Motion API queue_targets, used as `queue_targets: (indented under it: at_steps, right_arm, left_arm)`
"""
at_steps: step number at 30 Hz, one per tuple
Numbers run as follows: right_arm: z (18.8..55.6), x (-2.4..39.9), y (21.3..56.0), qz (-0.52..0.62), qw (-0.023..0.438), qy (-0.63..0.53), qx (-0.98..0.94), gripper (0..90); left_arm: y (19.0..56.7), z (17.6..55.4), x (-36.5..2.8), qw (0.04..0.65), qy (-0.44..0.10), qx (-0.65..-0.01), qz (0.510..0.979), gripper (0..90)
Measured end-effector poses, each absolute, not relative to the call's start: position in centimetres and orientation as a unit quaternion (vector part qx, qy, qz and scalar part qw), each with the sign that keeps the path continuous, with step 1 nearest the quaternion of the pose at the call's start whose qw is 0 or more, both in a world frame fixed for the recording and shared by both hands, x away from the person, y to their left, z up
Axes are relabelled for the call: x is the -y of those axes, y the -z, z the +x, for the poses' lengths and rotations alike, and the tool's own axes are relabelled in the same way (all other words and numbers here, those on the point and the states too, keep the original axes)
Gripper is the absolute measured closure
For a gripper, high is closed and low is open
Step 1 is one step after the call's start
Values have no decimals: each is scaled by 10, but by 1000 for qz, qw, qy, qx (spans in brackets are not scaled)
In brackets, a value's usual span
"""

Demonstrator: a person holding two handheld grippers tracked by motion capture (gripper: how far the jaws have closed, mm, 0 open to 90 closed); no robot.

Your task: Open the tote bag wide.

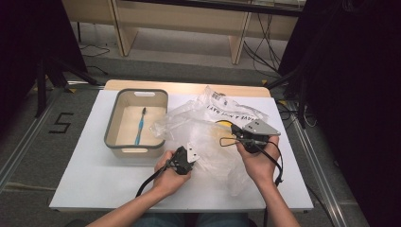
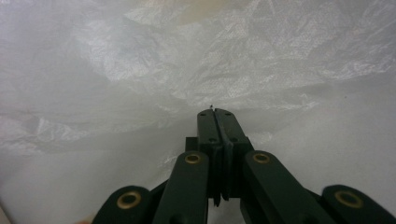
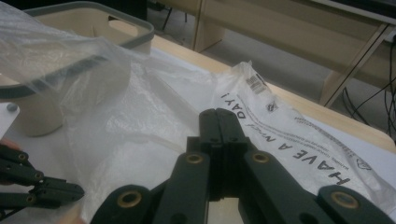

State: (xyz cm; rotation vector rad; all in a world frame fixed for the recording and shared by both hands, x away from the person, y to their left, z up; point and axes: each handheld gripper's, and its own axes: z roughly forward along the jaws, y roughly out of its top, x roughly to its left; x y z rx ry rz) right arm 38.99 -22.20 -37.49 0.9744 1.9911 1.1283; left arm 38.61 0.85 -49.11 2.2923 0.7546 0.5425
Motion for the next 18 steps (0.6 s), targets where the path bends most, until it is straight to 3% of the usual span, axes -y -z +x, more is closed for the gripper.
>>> queue_targets:
  at_steps: [18]
  right_arm:
    - [382, 224, 355, 365, 370, -457, -722, 900]
  left_arm:
    - [491, 386, -8, 326, -212, -284, 876, 887]
